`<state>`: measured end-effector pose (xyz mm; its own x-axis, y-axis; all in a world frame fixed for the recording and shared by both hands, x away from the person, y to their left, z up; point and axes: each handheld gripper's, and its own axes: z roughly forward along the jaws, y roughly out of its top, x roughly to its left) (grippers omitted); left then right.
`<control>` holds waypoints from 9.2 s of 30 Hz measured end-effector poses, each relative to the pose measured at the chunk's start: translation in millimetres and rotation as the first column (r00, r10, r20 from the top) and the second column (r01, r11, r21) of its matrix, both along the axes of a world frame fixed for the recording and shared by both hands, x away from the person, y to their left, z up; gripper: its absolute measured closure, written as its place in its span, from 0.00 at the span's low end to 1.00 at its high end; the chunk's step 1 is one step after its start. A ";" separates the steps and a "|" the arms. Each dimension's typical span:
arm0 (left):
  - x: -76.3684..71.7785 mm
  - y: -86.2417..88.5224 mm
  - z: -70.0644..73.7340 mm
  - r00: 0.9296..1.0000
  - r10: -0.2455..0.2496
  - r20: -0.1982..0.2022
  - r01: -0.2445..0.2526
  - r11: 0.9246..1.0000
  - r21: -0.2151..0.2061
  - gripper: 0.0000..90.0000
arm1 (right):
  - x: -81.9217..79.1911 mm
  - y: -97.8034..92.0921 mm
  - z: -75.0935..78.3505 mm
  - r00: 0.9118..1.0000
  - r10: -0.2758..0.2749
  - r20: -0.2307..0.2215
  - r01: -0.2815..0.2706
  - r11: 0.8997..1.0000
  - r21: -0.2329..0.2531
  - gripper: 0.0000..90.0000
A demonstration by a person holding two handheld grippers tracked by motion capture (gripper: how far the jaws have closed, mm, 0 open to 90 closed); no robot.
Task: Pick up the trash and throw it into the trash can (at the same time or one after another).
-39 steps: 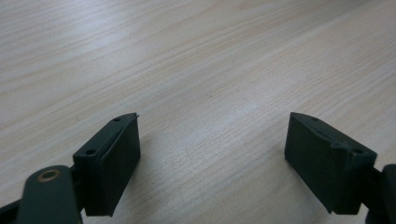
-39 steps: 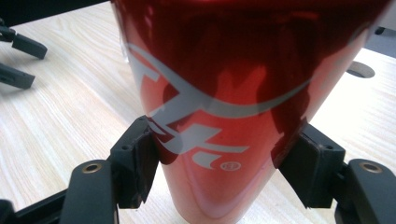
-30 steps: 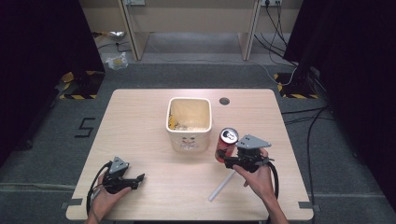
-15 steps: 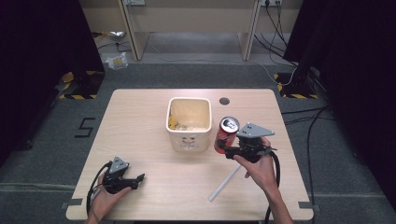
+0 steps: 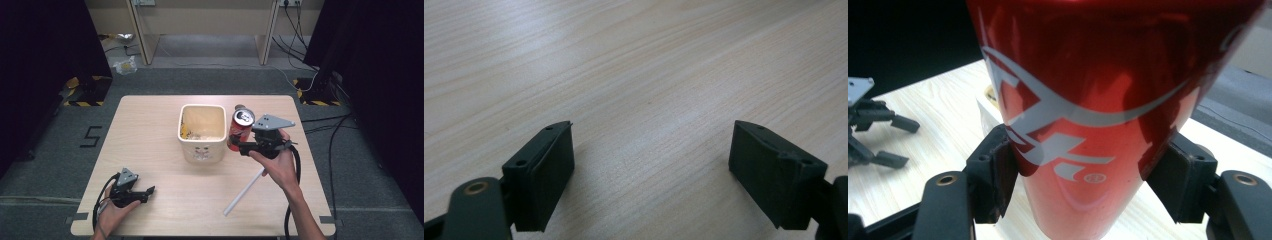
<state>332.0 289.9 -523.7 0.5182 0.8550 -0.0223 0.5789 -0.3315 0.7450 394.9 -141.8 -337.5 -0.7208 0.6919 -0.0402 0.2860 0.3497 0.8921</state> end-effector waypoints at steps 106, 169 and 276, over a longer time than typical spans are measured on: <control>0.0 0.0 0.0 1.000 0.000 0.000 0.000 1.000 -0.001 0.19 | 54.7 96.5 -4.5 0.988 0.123 -0.093 -0.130 0.989 -0.073 0.30; -0.1 -0.1 -0.1 1.000 0.002 0.000 -0.002 1.000 -0.002 0.19 | -40.2 -17.0 -93.9 0.988 -0.078 -0.132 0.065 0.993 -0.100 0.30; 0.0 0.0 0.0 1.000 0.000 0.000 0.000 1.000 0.000 0.19 | -45.0 -62.1 -139.8 0.970 -0.164 -0.177 0.146 0.983 -0.109 0.88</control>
